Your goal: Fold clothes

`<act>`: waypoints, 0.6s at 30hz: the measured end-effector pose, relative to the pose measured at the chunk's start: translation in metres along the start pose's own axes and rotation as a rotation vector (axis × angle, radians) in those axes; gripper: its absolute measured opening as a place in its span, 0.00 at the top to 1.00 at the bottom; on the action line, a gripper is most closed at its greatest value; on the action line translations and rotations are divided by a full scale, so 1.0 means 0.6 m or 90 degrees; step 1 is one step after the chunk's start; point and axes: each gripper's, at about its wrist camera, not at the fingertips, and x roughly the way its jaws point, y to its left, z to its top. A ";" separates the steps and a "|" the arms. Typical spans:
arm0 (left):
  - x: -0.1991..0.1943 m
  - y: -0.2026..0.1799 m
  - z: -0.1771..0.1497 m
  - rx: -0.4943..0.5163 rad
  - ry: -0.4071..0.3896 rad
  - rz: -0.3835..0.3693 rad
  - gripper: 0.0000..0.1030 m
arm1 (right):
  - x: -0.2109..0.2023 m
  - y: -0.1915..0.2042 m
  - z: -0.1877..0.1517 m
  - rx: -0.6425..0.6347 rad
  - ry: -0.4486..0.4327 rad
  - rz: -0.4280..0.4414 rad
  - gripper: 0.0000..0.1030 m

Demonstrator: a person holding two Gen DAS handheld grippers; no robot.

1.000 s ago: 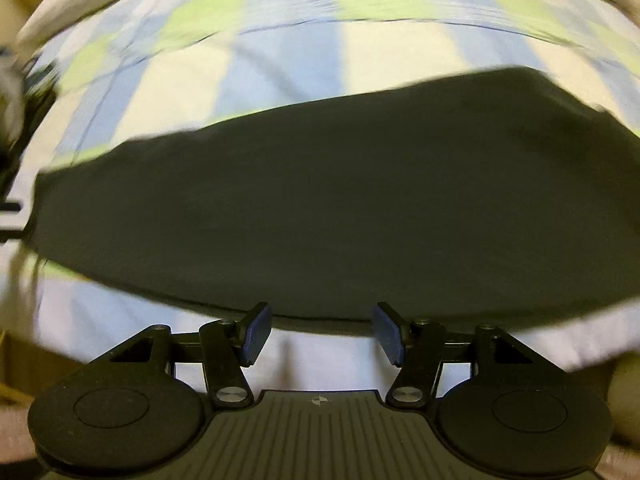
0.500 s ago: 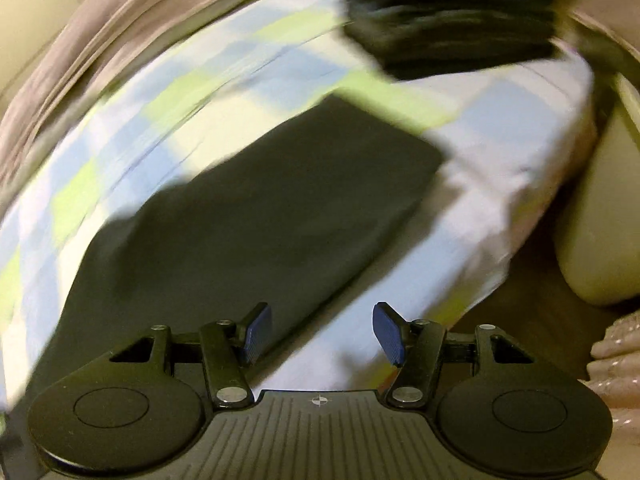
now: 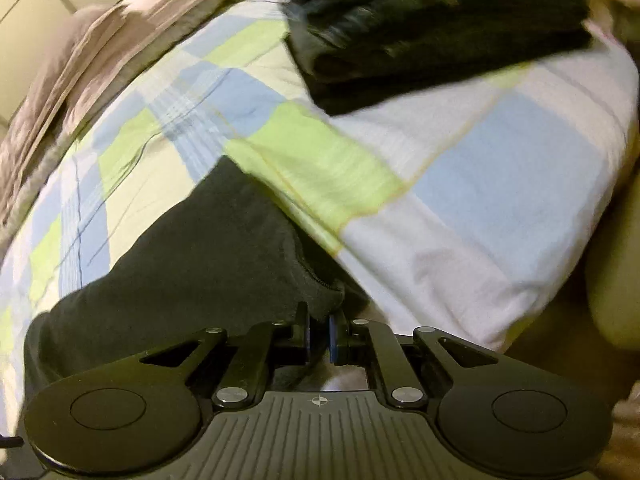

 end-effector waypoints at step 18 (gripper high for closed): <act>0.061 0.283 -0.025 -0.138 -0.074 0.008 0.59 | -0.088 0.145 -0.064 -0.034 -0.003 -0.043 0.39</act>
